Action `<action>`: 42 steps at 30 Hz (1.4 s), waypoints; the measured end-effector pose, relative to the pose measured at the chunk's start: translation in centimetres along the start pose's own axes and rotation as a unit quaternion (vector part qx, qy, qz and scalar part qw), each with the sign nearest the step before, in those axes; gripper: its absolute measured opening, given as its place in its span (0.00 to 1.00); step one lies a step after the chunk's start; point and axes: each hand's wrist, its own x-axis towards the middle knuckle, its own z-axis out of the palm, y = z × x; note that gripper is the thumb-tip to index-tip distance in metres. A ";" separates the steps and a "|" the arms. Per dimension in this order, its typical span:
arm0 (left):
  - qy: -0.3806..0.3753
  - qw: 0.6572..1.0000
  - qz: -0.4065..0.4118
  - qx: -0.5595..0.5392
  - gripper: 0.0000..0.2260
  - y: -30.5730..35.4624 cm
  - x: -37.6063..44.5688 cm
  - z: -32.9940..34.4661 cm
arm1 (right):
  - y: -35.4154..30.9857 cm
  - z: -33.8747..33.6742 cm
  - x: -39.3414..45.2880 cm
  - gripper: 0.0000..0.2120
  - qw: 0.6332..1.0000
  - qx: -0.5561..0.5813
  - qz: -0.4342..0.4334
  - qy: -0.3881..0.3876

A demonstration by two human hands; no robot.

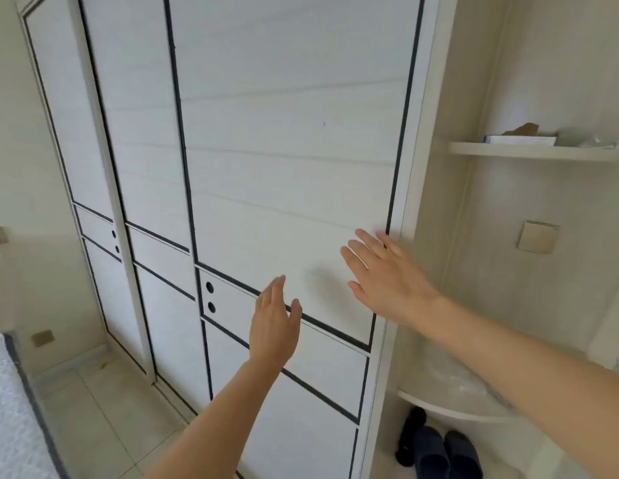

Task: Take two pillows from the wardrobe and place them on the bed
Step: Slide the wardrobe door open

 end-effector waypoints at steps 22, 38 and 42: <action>0.059 0.991 -0.043 -0.116 0.38 0.2 10.2 12.4 | 0.9 6.9 8.8 0.38 0.966 -0.260 0.000 -0.013; 0.071 0.993 -0.048 -0.080 0.37 -4.8 14.3 11.0 | -2.9 7.4 14.7 0.42 0.967 -0.249 0.033 -0.034; 0.079 0.995 -0.025 -0.059 0.37 -7.2 16.4 10.1 | -4.0 7.9 17.5 0.41 0.971 -0.237 0.026 -0.020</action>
